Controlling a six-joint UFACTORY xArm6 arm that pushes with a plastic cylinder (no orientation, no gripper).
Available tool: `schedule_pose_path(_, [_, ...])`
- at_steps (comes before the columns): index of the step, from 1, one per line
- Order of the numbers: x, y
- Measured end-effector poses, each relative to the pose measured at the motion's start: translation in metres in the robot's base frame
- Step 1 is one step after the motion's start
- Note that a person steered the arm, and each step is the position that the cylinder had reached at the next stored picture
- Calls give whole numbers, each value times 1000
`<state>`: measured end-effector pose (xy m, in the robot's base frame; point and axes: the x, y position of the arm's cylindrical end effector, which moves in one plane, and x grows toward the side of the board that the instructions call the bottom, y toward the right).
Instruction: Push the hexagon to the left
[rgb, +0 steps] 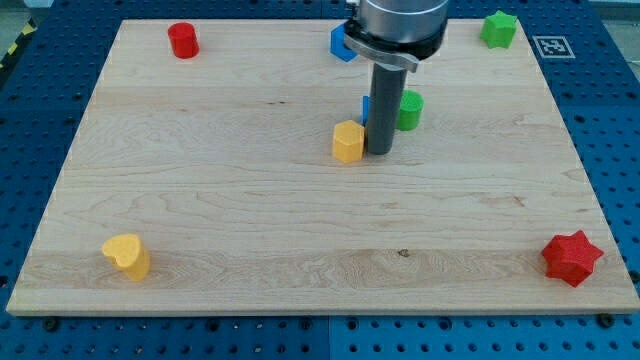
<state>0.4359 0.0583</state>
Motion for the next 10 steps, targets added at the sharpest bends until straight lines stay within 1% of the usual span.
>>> schedule_pose_path(2, [0, -1])
schedule_pose_path(5, [2, -20])
schedule_pose_path(6, [5, -36])
schedule_pose_path(9, [6, -139])
schedule_pose_path(10, [6, -150])
